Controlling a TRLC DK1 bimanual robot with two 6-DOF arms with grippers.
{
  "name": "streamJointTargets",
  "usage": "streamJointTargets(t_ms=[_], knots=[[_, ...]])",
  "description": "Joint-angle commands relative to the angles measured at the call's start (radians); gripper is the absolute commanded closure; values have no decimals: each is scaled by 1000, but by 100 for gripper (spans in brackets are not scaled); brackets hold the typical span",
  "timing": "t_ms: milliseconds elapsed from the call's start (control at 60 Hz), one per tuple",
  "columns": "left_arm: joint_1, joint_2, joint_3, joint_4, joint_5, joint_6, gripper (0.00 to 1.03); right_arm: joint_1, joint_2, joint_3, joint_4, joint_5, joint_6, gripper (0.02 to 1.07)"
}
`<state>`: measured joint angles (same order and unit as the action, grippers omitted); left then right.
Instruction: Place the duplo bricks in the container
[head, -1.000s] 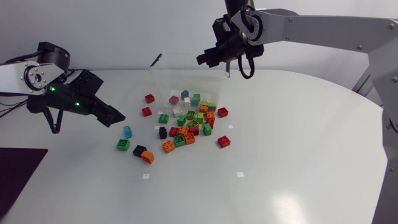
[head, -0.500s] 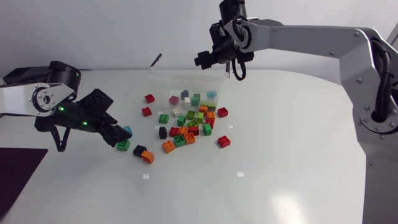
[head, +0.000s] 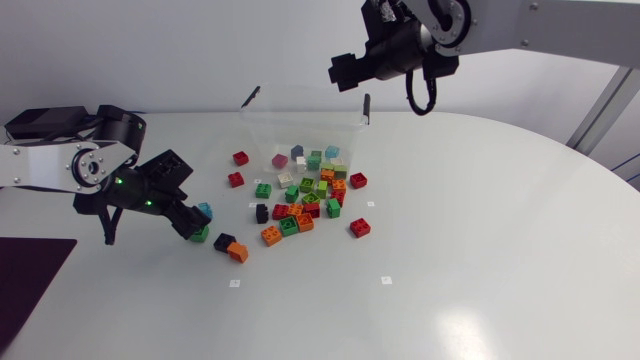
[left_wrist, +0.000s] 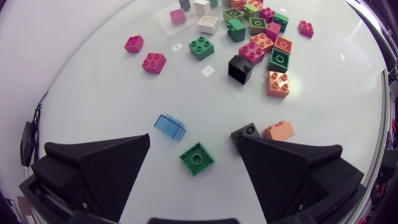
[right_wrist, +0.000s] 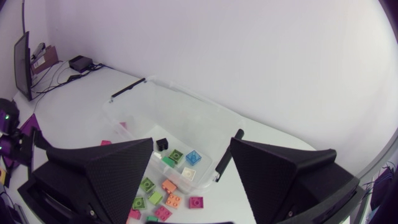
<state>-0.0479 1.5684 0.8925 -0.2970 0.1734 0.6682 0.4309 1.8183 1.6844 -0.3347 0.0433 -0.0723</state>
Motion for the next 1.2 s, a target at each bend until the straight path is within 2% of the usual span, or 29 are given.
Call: streamJointTargets(t_ms=[0, 150, 317, 533, 833, 1117, 1183], knots=[[37, 56, 69, -16, -8, 82, 6, 23, -68, -92, -7, -19, -11, 17], [63, 170, 189, -114, 26, 237, 6, 28, -180, -230, -7, -53, -29, 17], [57, 231, 246, -142, 29, 330, 6, 25, -263, -339, 3, -82, -47, 17], [62, 315, 358, -254, 55, 458, 7, 32, -349, -474, 17, -103, -66, 17], [86, 432, 497, -372, 80, 548, 12, 72, -447, -624, 39, -105, -72, 17], [102, 482, 523, -383, 80, 581, 12, 80, -462, -693, 65, -105, -73, 17], [102, 496, 533, -384, 81, 581, 16, 81, -455, -715, 82, -105, -69, 17]])
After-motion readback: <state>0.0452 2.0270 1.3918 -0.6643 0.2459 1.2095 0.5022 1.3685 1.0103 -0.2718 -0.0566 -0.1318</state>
